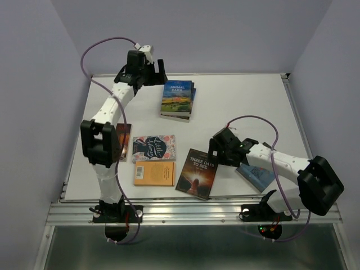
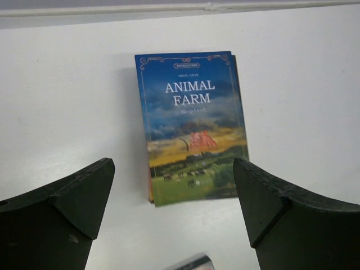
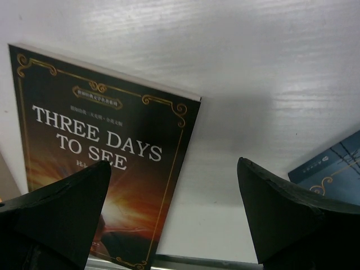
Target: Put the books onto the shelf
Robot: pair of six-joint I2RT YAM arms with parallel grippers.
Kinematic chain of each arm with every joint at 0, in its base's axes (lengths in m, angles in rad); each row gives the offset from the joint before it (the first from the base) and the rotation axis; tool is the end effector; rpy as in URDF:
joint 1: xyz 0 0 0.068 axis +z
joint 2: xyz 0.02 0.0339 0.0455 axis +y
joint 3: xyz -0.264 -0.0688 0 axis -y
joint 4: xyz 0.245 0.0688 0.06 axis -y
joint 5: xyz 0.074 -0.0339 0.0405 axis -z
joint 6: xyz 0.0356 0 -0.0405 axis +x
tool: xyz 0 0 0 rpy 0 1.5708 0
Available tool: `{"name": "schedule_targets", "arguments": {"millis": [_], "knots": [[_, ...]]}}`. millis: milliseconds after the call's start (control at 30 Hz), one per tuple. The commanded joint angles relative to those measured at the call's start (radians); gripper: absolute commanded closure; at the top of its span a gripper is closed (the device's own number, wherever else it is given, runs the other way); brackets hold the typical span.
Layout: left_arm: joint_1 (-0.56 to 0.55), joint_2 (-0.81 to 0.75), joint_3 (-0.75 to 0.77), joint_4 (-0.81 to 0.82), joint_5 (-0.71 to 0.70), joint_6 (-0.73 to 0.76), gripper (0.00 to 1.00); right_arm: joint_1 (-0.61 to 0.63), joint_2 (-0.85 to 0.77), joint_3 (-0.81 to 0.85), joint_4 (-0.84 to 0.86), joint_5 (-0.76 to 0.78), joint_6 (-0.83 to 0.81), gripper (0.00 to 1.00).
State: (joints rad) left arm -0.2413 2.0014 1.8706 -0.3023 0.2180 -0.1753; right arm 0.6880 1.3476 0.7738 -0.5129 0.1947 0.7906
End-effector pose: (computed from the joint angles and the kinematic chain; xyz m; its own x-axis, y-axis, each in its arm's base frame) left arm 0.4639 -0.1221 0.3353 -0.4752 -0.0584 -0.8779 0.3464 0.9048 -0.2477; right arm 0.1980 0.1538 0.1919 -0.8743 0.1840 -0.4491 0.0967 0.9728 0.2103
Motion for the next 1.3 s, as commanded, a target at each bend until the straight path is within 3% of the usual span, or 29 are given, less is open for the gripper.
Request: {"name": "schedule_targets", "arguments": {"millis": [0,233,400,533,733,833,1100,1267], "knots": [[-0.047,-0.235,-0.260,0.127,-0.065,-0.088,0.01,0.079,0.013,-0.011,-0.056,0.092,0.041,0.00],[-0.202,-0.470,-0.609,0.184,0.013,-0.205,0.01,0.151,0.077,-0.021,-0.078,0.127,0.068,0.03],[-0.282,-0.507,-0.845,0.253,0.153,-0.295,0.01,0.160,0.099,-0.060,-0.029,0.081,0.044,0.05],[-0.345,-0.512,-0.938,0.258,0.184,-0.303,0.01,0.160,0.139,-0.070,-0.024,0.084,0.036,0.08],[-0.372,-0.475,-1.005,0.284,0.301,-0.293,0.01,0.160,0.154,-0.093,-0.035,0.109,0.068,0.09],[-0.403,-0.386,-0.992,0.295,0.353,-0.277,0.01,0.160,0.165,-0.096,-0.030,0.098,0.071,0.09],[-0.429,-0.260,-0.938,0.200,0.169,-0.277,0.01,0.160,0.142,-0.126,-0.015,0.071,0.098,0.10],[-0.478,-0.208,-0.959,0.255,0.348,-0.282,0.01,0.160,0.156,-0.133,0.008,0.040,0.098,0.10]]}}
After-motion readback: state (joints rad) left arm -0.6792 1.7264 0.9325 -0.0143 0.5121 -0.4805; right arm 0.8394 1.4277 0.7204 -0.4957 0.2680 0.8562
